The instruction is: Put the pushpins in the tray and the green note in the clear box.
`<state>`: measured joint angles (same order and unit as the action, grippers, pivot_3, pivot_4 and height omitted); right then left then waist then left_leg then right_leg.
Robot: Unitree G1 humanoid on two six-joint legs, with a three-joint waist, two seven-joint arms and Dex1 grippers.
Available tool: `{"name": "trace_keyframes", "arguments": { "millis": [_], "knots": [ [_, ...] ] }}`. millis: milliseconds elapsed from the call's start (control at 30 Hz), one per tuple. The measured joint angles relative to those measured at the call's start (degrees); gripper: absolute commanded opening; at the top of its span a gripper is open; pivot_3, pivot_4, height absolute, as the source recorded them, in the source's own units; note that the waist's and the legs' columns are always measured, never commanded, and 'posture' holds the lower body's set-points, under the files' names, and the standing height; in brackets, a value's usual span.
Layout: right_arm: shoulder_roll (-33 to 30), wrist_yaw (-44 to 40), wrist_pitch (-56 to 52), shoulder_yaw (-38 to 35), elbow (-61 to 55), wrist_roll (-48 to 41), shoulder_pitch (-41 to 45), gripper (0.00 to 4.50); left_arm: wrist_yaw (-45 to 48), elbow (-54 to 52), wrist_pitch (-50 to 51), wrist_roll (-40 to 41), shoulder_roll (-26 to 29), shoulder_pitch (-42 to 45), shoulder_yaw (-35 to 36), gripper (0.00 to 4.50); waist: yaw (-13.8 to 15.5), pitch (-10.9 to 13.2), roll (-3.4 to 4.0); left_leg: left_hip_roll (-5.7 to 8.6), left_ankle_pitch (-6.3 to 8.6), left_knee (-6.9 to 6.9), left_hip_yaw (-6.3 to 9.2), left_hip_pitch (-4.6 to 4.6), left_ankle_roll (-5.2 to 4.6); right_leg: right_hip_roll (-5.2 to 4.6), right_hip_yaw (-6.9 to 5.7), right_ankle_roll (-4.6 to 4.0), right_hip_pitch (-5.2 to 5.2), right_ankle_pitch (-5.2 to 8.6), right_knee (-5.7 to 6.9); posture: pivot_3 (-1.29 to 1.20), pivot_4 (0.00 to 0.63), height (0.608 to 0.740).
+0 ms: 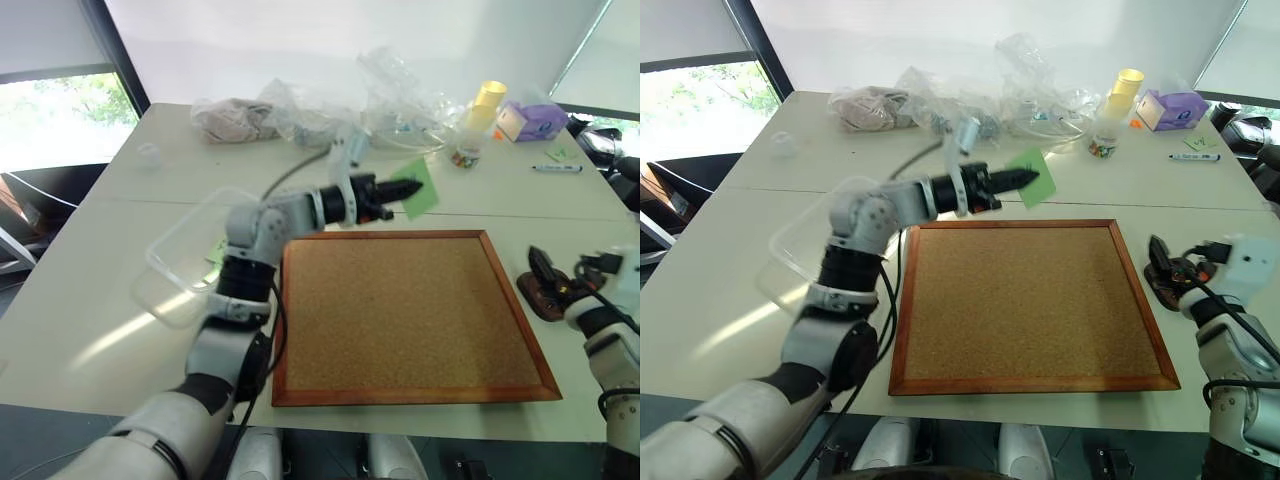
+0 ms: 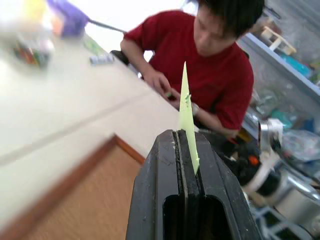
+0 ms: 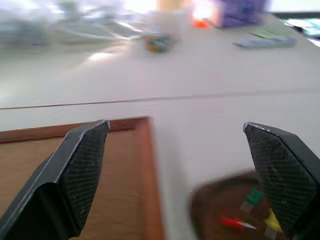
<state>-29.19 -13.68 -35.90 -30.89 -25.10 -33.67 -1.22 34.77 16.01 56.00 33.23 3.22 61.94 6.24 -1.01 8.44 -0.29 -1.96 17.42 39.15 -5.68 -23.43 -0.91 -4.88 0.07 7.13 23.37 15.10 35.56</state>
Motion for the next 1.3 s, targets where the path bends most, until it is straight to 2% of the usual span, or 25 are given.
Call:
{"name": "trace_keyframes", "arguments": {
  "millis": [67,133,200,267,333,400,500,667,767,1000,1033,1300],
  "knots": [
    [-1.3,-1.9,-2.9,3.1,-4.6,-3.2,1.0,4.43,0.3,-1.3,2.0,-0.1,6.8,2.1,0.4,0.00,0.0,0.0,0.01,0.02,-0.02,-0.01,0.31,0.03,0.03,0.16,0.01,-0.01,-0.02,0.00,0.03,0.00,0.150,0.740],
    [-2.0,-3.2,-6.0,6.0,-8.5,-7.1,2.2,4.43,2.8,-1.8,2.8,-1.9,15.4,2.3,-2.4,0.00,0.0,0.0,0.03,0.02,-0.11,-0.03,0.42,0.05,0.19,0.20,0.01,-0.05,0.06,0.03,0.27,0.00,0.150,0.740],
    [-3.1,-4.6,-9.0,9.0,-12.4,-11.1,2.6,4.43,6.7,-0.9,2.3,-5.9,26.1,2.2,-6.1,0.00,0.2,0.1,-0.04,0.02,-0.19,-0.05,0.55,0.04,0.34,0.22,-0.05,-0.17,0.15,0.10,0.49,0.00,0.150,0.740],
    [-3.5,-5.3,-10.8,10.8,-14.2,-13.4,2.7,4.43,11.0,-0.1,0.7,-9.1,33.2,2.2,-9.5,0.00,0.5,0.1,-0.07,0.03,-0.22,-0.05,0.63,0.02,0.39,0.21,-0.11,-0.22,0.12,0.13,0.50,0.00,0.150,0.740],
    [-3.7,-5.9,-12.0,13.8,-15.7,-14.8,3.7,4.43,19.1,-0.2,-3.4,-12.0,41.7,0.7,-14.3,0.00,0.7,0.1,-0.09,0.06,-0.22,-0.01,0.64,0.02,0.38,0.17,-0.09,-0.32,0.06,0.18,0.45,0.00,0.150,0.740],
    [-3.7,-6.5,-12.3,16.8,-16.4,-14.8,3.7,4.43,25.3,1.6,-6.6,-15.0,46.5,-1.6,-18.0,0.00,0.8,0.1,-0.10,0.08,-0.21,0.01,0.64,0.01,0.37,0.13,-0.09,-0.43,0.03,0.24,0.45,0.00,0.150,0.740],
    [-3.5,-6.4,-12.0,19.6,-16.1,-13.4,3.7,4.43,29.1,5.2,-9.0,-17.8,46.5,-4.1,-21.2,0.00,1.8,0.2,-0.25,0.10,-0.20,0.08,0.67,-0.04,0.34,0.13,-0.09,-0.44,0.03,0.25,0.46,0.00,0.150,0.740],
    [-2.9,-6.2,-10.0,21.5,-15.6,-10.6,2.5,4.43,30.5,8.0,-9.1,-19.5,44.7,-7.6,-21.9,0.00,1.7,0.4,-0.61,0.09,-0.19,0.08,0.69,-0.09,0.32,0.16,-0.09,-0.27,0.09,0.16,0.49,0.00,0.150,0.740],
    [-2.8,-6.1,-9.4,21.4,-15.2,-9.8,1.8,4.50,30.2,9.0,-9.1,-20.6,43.8,-8.0,-21.9,0.94,1.7,0.5,-0.70,0.08,-0.19,0.08,0.70,-0.09,0.32,0.18,-0.09,-0.26,0.10,0.15,0.51,0.00,0.150,0.740],
    [-3.1,-6.7,-8.1,20.5,-14.9,-8.9,-0.4,4.50,29.5,8.9,-9.5,-22.3,43.6,-8.4,-21.6,4.24,1.6,0.5,-0.70,0.08,-0.19,0.08,0.70,-0.08,0.32,0.18,-0.09,-0.26,0.10,0.15,0.52,0.00,0.150,0.740],
    [-3.3,-7.0,-7.9,20.2,-14.8,-8.7,-0.4,4.50,29.2,8.9,-10.0,-22.6,43.5,-8.4,-21.2,4.47,1.6,0.5,-0.70,0.08,-0.19,0.08,0.71,-0.08,0.32,0.18,-0.09,-0.26,0.10,0.15,0.52,0.00,0.150,0.740],
    [-3.6,-8.3,-7.2,19.0,-12.7,-7.4,-0.6,4.50,27.5,7.1,-12.9,-24.3,42.6,-8.1,-19.7,4.47,1.7,0.5,-0.70,0.08,-0.19,0.09,0.70,-0.08,0.32,0.18,-0.09,-0.25,0.09,0.15,0.53,0.00,0.150,0.740]
  ]
}}
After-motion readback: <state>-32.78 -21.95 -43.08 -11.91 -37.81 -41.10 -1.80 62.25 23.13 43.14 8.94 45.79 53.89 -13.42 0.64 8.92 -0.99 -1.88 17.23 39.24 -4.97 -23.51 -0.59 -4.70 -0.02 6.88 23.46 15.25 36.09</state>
